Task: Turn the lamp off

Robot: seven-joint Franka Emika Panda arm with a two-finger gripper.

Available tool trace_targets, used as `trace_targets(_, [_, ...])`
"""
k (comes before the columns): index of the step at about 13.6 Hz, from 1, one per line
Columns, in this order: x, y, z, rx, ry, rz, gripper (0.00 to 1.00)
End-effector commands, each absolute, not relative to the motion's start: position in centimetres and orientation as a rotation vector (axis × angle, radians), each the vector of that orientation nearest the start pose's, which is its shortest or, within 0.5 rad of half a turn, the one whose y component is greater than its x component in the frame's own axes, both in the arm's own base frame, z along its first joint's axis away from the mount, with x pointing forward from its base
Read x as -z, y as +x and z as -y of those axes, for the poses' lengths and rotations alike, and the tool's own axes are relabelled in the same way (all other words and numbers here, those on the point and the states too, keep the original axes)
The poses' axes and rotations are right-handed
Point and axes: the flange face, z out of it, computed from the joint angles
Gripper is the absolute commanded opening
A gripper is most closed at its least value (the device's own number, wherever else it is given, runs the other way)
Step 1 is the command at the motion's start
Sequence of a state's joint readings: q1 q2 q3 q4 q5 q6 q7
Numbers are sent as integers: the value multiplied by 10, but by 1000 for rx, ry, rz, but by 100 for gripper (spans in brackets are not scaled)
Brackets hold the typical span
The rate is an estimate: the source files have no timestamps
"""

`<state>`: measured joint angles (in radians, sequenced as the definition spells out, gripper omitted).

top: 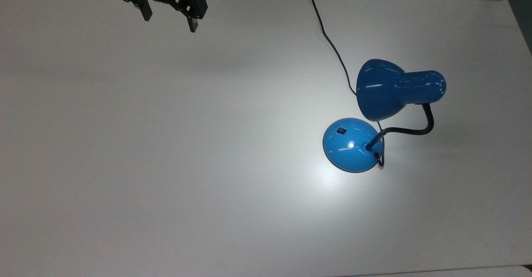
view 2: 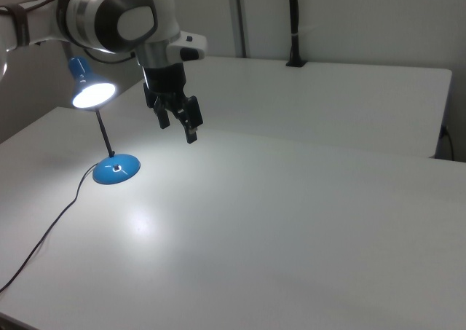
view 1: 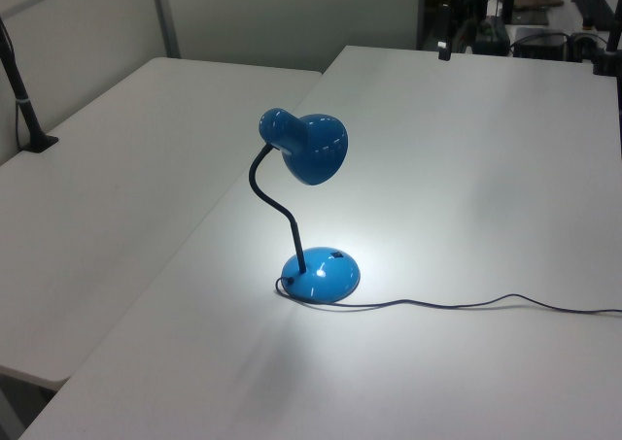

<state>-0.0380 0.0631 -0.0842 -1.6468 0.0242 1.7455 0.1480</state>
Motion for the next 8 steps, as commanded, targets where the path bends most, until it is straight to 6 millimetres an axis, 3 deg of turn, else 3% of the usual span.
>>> trace_targets(1, [-569,577,76,25,-3120,-288,100])
trace_targets(6, [-565,580,72,21,-3124,-199,100])
trace_targets(7, [-563,581,69,19,-3129,-108,82])
trace_targets(8, [-561,581,67,16,-3123,3,44])
